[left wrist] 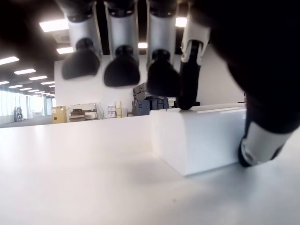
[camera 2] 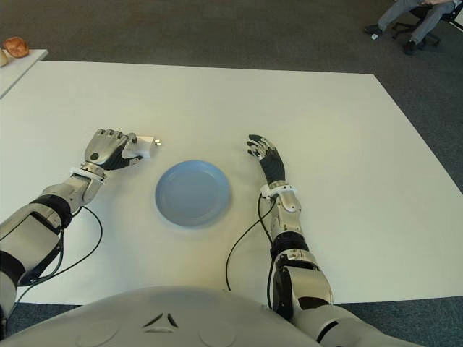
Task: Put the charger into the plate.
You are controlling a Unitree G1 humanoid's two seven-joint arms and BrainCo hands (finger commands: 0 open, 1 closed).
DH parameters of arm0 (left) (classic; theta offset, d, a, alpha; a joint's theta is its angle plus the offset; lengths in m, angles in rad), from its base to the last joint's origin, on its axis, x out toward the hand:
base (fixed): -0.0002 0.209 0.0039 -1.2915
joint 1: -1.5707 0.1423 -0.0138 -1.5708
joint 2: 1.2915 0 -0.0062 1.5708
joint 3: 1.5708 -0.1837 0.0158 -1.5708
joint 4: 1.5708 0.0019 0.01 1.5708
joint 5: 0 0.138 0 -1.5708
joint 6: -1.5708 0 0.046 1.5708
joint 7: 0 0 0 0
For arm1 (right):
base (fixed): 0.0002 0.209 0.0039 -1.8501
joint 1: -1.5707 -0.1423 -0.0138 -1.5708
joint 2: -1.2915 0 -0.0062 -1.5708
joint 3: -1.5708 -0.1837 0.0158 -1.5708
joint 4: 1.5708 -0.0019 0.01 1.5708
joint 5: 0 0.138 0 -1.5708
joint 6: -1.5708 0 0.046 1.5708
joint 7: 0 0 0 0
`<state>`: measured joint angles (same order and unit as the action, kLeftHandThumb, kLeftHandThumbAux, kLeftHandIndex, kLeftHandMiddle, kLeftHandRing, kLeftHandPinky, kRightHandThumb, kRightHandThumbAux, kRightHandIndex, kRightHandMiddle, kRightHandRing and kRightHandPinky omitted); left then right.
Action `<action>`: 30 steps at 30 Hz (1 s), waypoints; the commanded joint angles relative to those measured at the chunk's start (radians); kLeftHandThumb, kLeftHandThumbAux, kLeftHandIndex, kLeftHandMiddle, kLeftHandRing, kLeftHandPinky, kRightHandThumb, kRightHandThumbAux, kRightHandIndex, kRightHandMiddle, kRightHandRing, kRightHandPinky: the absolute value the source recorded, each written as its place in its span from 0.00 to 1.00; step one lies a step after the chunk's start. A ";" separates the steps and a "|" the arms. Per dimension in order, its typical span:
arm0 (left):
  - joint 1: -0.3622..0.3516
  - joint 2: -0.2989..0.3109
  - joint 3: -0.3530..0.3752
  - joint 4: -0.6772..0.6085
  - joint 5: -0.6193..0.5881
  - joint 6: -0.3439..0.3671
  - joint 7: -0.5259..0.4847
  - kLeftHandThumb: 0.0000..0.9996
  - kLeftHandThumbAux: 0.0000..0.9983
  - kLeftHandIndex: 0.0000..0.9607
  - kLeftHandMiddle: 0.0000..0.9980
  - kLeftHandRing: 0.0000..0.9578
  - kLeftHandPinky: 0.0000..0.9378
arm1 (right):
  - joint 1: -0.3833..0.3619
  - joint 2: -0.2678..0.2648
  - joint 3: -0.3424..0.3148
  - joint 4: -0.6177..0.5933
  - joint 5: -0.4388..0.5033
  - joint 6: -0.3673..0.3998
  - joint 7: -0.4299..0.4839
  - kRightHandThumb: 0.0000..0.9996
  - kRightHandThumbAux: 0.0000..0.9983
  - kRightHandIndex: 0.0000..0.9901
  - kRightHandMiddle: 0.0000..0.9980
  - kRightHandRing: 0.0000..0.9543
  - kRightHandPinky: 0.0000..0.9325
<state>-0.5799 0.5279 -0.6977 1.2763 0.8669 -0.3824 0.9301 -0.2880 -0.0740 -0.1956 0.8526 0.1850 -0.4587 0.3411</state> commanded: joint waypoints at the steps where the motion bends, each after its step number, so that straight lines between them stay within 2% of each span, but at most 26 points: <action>1: 0.027 -0.012 -0.014 0.016 0.021 0.006 0.019 0.72 0.70 0.46 0.85 0.88 0.90 | 0.070 0.012 0.001 0.043 0.003 0.065 -0.008 0.06 0.60 0.22 0.21 0.20 0.23; 17: 0.031 -0.021 -0.025 0.019 0.029 -0.008 0.055 0.71 0.70 0.46 0.85 0.87 0.85 | 0.067 0.008 -0.001 0.053 0.006 0.068 -0.001 0.10 0.60 0.24 0.22 0.21 0.25; 30: 0.015 -0.019 -0.049 0.011 0.046 -0.038 0.097 0.71 0.70 0.46 0.85 0.87 0.88 | 0.055 0.006 -0.001 0.072 0.002 0.071 -0.005 0.11 0.59 0.23 0.23 0.21 0.24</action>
<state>-0.5696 0.5208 -0.7290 1.2823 0.8854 -0.4078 1.0172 -0.2916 -0.0760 -0.1965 0.8568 0.1878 -0.4510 0.3438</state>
